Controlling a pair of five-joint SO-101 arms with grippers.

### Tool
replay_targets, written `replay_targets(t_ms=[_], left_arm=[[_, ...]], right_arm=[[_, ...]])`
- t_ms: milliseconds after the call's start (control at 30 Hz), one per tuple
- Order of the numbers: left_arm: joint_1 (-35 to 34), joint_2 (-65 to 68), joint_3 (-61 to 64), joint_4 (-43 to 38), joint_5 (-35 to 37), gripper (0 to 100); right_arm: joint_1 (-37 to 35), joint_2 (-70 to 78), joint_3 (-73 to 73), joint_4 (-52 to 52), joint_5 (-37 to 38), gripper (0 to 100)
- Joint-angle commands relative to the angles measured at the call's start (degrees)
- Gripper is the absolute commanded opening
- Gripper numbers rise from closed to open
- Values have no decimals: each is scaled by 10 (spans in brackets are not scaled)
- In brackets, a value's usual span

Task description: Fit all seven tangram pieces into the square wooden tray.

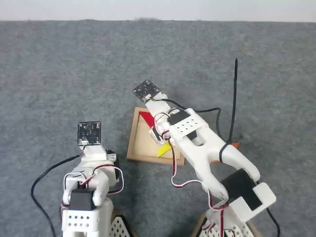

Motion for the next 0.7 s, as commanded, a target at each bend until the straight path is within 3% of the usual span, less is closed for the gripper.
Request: replay_targets(t_ms=[0,233,667], left_arm=[[-4,-11,-7,1,-6,14],[-4,-11,-7,1,-6,14],[-4,-11,-7,1,-6,14]], right_arm=[[-13,0,-18,-6,12,194],[15,4,-21,-7,-24,193],[43,6,-33,-8,-23,194]])
